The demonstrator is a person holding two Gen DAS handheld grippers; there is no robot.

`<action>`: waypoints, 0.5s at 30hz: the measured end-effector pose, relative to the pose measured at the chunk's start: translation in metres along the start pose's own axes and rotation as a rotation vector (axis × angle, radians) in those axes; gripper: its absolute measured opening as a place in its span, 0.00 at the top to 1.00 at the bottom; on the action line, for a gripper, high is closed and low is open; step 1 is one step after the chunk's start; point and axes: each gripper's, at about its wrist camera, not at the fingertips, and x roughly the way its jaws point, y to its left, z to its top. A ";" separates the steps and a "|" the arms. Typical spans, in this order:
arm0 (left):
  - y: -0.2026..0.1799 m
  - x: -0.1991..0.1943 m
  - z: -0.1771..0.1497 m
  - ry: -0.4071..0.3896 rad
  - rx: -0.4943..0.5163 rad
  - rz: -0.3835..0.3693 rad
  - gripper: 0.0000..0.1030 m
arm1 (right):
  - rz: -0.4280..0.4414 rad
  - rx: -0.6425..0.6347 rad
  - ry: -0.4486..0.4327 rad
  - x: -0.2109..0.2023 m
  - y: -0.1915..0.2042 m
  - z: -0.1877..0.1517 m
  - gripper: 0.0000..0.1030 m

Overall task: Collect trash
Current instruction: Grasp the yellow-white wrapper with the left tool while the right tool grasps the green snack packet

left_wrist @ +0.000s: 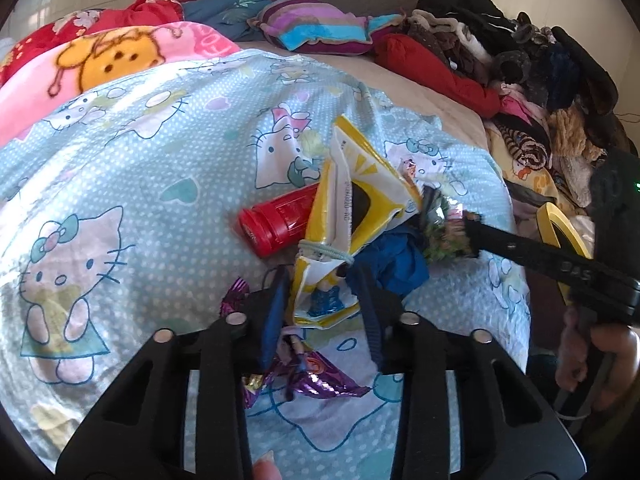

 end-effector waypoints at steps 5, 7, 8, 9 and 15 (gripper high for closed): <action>0.001 -0.003 0.000 -0.008 -0.014 0.005 0.80 | -0.022 -0.005 -0.065 -0.029 0.003 -0.006 0.92; 0.000 -0.006 0.000 -0.021 -0.026 0.002 0.82 | -0.038 -0.016 -0.083 -0.040 0.004 -0.010 0.92; 0.000 -0.009 0.000 -0.030 -0.031 -0.004 0.82 | -0.050 -0.024 -0.092 -0.048 0.006 -0.013 0.92; 0.000 -0.012 0.001 -0.044 -0.034 -0.007 0.82 | -0.057 -0.032 -0.096 -0.051 0.006 -0.015 0.92; -0.008 -0.033 0.011 -0.112 -0.032 -0.017 0.84 | -0.099 -0.084 -0.116 -0.071 0.012 -0.024 0.92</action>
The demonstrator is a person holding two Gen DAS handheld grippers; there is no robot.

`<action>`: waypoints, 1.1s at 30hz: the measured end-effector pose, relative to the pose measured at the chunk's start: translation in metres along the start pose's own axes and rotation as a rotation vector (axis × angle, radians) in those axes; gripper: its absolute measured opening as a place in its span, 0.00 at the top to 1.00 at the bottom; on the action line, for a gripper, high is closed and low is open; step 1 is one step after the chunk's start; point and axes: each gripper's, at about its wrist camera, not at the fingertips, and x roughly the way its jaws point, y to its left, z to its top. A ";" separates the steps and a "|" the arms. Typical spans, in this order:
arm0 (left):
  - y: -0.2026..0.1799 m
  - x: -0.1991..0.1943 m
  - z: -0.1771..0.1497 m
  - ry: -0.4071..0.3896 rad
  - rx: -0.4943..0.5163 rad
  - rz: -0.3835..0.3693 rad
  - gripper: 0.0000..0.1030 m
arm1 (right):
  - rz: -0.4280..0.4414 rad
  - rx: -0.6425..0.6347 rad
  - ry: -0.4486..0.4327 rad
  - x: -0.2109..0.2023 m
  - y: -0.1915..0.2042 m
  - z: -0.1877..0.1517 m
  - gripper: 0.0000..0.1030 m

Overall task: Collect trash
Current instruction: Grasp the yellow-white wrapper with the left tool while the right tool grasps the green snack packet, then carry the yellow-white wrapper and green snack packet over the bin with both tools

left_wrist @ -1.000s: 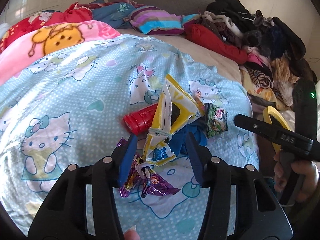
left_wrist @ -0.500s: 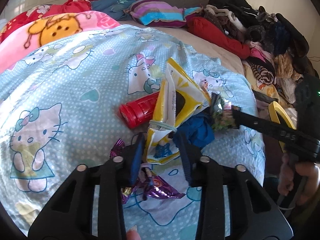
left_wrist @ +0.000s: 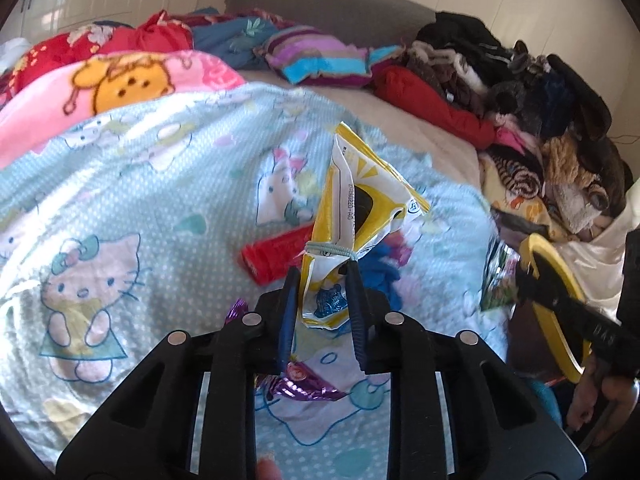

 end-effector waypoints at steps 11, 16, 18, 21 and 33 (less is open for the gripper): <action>-0.023 -0.033 0.021 -0.106 0.014 -0.045 0.84 | -0.009 -0.023 -0.058 -0.034 0.005 0.002 0.92; -0.034 -0.043 0.025 -0.125 0.008 -0.051 0.84 | -0.010 -0.012 -0.096 -0.056 -0.002 0.006 0.92; -0.040 -0.048 0.026 -0.135 0.020 -0.050 0.84 | -0.010 -0.006 -0.109 -0.062 -0.004 0.007 0.92; -0.048 -0.053 0.030 -0.146 0.027 -0.052 0.84 | -0.015 0.005 -0.124 -0.071 -0.009 0.007 0.92; -0.089 -0.066 0.033 -0.169 0.088 -0.094 0.84 | -0.038 0.049 -0.180 -0.106 -0.029 0.007 0.92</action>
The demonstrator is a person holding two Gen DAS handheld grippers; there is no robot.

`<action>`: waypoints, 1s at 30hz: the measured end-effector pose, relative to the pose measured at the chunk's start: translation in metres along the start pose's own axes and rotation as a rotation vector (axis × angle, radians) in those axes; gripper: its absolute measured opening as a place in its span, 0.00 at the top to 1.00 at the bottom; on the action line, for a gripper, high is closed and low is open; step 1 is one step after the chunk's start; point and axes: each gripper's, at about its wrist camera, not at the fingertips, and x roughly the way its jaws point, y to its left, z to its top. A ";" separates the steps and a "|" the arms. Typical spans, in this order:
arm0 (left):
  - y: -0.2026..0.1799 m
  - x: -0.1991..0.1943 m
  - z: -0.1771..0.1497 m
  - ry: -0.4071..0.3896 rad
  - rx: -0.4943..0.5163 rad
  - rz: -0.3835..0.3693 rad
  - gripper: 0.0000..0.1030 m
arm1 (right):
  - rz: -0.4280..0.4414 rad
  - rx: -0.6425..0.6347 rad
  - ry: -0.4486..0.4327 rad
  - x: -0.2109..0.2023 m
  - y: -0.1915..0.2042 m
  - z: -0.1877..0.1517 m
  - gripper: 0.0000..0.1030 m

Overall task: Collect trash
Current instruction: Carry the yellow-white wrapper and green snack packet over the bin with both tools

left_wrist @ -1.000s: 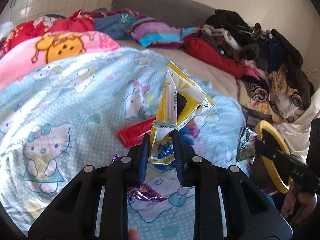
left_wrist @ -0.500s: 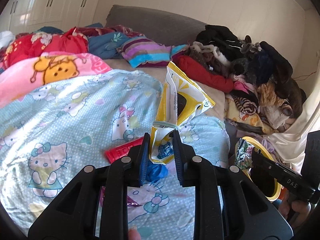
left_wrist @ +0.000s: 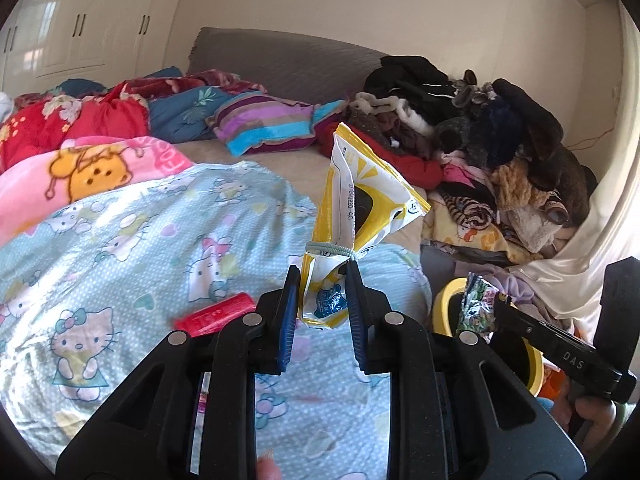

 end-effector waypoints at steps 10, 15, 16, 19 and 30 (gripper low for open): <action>-0.033 0.001 -0.003 0.012 0.059 -0.048 0.84 | -0.021 0.030 -0.053 -0.023 -0.017 0.008 0.92; -0.046 0.000 -0.004 0.013 0.080 -0.065 0.84 | -0.034 0.049 -0.075 -0.035 -0.028 0.011 0.92; -0.050 0.000 -0.005 0.014 0.086 -0.070 0.84 | -0.036 0.054 -0.079 -0.037 -0.031 0.012 0.92; -0.059 0.000 -0.006 0.017 0.105 -0.083 0.84 | -0.052 0.075 -0.097 -0.044 -0.041 0.015 0.92; -0.084 0.007 -0.015 0.049 0.156 -0.128 0.84 | -0.107 0.139 -0.139 -0.066 -0.072 0.016 0.92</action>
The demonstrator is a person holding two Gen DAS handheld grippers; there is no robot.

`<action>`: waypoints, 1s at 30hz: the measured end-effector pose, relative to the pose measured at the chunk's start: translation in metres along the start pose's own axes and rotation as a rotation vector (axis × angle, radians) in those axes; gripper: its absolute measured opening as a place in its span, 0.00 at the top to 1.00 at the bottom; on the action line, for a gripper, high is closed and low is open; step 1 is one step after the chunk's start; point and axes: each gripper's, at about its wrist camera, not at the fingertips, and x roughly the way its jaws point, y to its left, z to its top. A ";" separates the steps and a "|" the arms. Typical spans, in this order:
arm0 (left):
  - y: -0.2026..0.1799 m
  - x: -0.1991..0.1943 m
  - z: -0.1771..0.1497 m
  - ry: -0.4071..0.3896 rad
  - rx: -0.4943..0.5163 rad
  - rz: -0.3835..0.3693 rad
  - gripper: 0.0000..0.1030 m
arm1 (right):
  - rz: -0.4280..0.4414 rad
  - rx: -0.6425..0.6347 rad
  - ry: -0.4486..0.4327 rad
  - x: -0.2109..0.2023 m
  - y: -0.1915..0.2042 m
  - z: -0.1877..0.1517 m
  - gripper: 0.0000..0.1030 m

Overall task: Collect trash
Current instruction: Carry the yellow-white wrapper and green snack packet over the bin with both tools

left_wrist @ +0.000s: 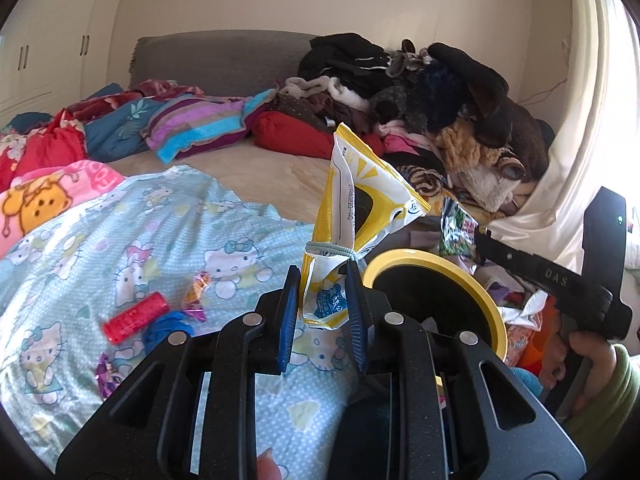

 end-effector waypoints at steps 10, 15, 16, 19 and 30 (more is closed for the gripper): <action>-0.024 0.011 -0.010 0.030 0.038 -0.042 0.84 | -0.084 0.039 -0.011 -0.006 -0.034 0.002 0.93; -0.037 0.017 -0.013 0.043 0.056 -0.063 0.84 | -0.127 0.048 -0.016 -0.008 -0.048 0.002 0.92; -0.040 0.018 -0.014 0.047 0.062 -0.066 0.84 | -0.133 0.053 -0.017 -0.007 -0.052 0.003 0.92; -0.046 0.021 -0.017 0.056 0.070 -0.079 0.84 | -0.156 0.060 -0.020 -0.008 -0.059 0.003 0.92; -0.069 0.031 -0.023 0.080 0.102 -0.117 0.84 | -0.209 0.099 -0.006 -0.006 -0.082 -0.002 0.92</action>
